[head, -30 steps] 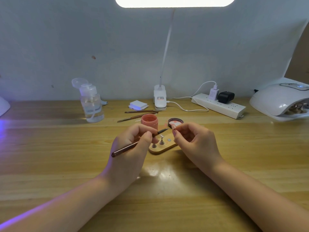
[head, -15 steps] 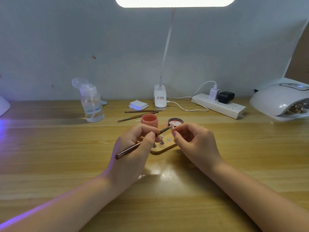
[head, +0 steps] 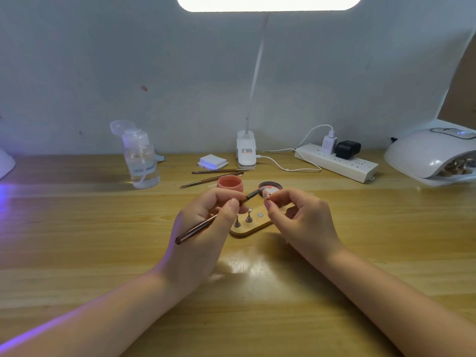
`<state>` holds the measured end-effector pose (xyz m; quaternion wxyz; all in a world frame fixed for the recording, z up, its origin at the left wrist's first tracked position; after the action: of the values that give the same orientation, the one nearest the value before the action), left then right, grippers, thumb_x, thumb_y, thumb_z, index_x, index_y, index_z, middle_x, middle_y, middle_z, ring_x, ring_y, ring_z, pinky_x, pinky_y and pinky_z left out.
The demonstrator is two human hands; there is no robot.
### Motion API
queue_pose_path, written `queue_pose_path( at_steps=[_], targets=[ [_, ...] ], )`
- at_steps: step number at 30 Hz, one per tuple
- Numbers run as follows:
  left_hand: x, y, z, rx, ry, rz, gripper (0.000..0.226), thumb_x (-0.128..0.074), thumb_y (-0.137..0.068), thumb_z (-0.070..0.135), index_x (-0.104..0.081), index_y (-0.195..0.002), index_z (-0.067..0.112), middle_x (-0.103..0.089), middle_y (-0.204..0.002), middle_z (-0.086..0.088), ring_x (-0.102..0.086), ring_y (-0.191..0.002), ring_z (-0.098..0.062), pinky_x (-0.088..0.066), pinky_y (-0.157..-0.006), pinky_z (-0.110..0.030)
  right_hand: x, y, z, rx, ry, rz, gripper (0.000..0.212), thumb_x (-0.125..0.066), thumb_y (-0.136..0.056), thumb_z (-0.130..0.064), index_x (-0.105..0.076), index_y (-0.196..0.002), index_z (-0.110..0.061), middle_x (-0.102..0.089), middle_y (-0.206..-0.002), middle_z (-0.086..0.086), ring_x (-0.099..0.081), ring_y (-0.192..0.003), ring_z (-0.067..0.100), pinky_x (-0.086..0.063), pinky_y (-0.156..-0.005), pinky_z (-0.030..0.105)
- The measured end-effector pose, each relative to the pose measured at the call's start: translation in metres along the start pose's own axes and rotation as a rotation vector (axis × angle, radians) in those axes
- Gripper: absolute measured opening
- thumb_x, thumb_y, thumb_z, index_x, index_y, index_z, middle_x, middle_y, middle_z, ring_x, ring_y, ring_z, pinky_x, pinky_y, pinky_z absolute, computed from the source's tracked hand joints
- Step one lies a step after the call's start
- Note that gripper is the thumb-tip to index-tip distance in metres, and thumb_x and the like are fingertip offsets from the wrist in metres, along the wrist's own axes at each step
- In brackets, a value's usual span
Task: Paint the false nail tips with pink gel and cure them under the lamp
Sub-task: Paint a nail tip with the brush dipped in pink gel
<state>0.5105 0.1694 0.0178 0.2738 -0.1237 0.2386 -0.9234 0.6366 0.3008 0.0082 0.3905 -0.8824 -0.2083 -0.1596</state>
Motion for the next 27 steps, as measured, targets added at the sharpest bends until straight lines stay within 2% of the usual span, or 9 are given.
queue_pose_path(
  at_steps=[2,5,9,13,16,18,23,27],
  targets=[
    [-0.0013,0.0007,0.0001,0.002,-0.016,-0.023,0.017,-0.054,-0.088,0.018,-0.069,-0.094,0.019,-0.074,-0.088,0.0,-0.069,-0.088,-0.014,-0.051,-0.074,-0.017,-0.0005,-0.0002,0.0011,-0.003,0.017,0.002,0.004,-0.07,-0.084,-0.011,-0.073,-0.086,-0.013,-0.068,-0.075,-0.006,-0.056,-0.058,0.002,-0.047,-0.054,0.023],
    [0.0016,0.0007,-0.0007,0.0,-0.02,0.03,0.018,-0.051,-0.085,0.016,-0.068,-0.088,0.017,-0.072,-0.08,0.0,-0.068,-0.081,-0.013,-0.051,-0.071,-0.017,-0.0011,-0.0006,0.0023,-0.004,0.035,0.001,0.004,-0.071,-0.084,-0.012,-0.074,-0.086,-0.013,-0.069,-0.076,-0.007,-0.057,-0.062,-0.001,-0.047,-0.056,0.02],
    [0.0002,0.001,0.002,-0.019,-0.001,0.004,0.017,-0.053,-0.087,0.017,-0.069,-0.094,0.016,-0.073,-0.086,-0.003,-0.069,-0.086,-0.018,-0.053,-0.075,-0.021,-0.0011,-0.0009,0.0025,-0.004,0.039,0.012,0.004,-0.07,-0.085,-0.013,-0.073,-0.087,-0.015,-0.067,-0.076,-0.011,-0.057,-0.064,-0.003,-0.045,-0.055,0.017],
    [-0.0004,0.0007,0.002,0.002,-0.012,-0.006,0.018,-0.054,-0.086,0.016,-0.07,-0.092,0.015,-0.074,-0.086,-0.002,-0.07,-0.084,-0.013,-0.051,-0.072,-0.015,-0.0004,-0.0014,0.0037,-0.014,0.042,0.019,0.004,-0.07,-0.085,-0.013,-0.073,-0.088,-0.014,-0.066,-0.075,-0.013,-0.057,-0.064,-0.004,-0.04,-0.055,0.012],
    [0.0031,-0.0006,0.0009,-0.009,0.016,0.038,0.018,-0.053,-0.085,0.015,-0.07,-0.091,0.013,-0.073,-0.085,-0.007,-0.07,-0.085,-0.018,-0.053,-0.075,-0.021,-0.0002,-0.0013,0.0046,-0.03,0.033,0.022,0.006,-0.07,-0.085,-0.015,-0.073,-0.09,-0.015,-0.066,-0.077,-0.013,-0.056,-0.062,-0.003,-0.04,-0.055,0.013],
    [0.0008,-0.0002,0.0015,-0.009,0.033,0.006,0.019,-0.053,-0.087,0.015,-0.07,-0.094,0.013,-0.074,-0.089,-0.007,-0.07,-0.089,-0.02,-0.055,-0.077,-0.024,-0.0003,-0.0013,0.0051,-0.033,0.029,0.018,0.006,-0.07,-0.085,-0.015,-0.073,-0.09,-0.015,-0.067,-0.078,-0.011,-0.055,-0.06,-0.002,-0.04,-0.055,0.014],
    [0.0025,0.0001,0.0002,0.001,-0.005,0.021,0.018,-0.053,-0.084,0.014,-0.07,-0.089,0.012,-0.073,-0.082,-0.004,-0.069,-0.081,-0.014,-0.052,-0.073,-0.017,0.0,-0.0012,0.0059,-0.042,0.029,0.009,0.006,-0.069,-0.086,-0.016,-0.072,-0.091,-0.017,-0.066,-0.078,-0.013,-0.055,-0.059,0.003,-0.042,-0.053,0.017],
    [0.0009,0.0003,0.0014,-0.025,-0.01,-0.008,0.018,-0.054,-0.087,0.015,-0.071,-0.094,0.014,-0.074,-0.087,-0.003,-0.07,-0.086,-0.015,-0.052,-0.074,-0.017,-0.0002,-0.001,0.0053,-0.029,0.038,0.008,0.006,-0.07,-0.086,-0.017,-0.072,-0.091,-0.018,-0.066,-0.078,-0.013,-0.054,-0.057,0.003,-0.042,-0.052,0.018]
  ],
)
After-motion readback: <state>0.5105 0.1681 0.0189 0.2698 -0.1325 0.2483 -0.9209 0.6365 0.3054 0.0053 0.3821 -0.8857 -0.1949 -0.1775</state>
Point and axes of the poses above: each hand's wrist, its own y-axis away from the middle knuckle, its own x-axis out of the back of the hand, z = x × y, the point moved 2 cm from there along -y, towards the middle knuckle
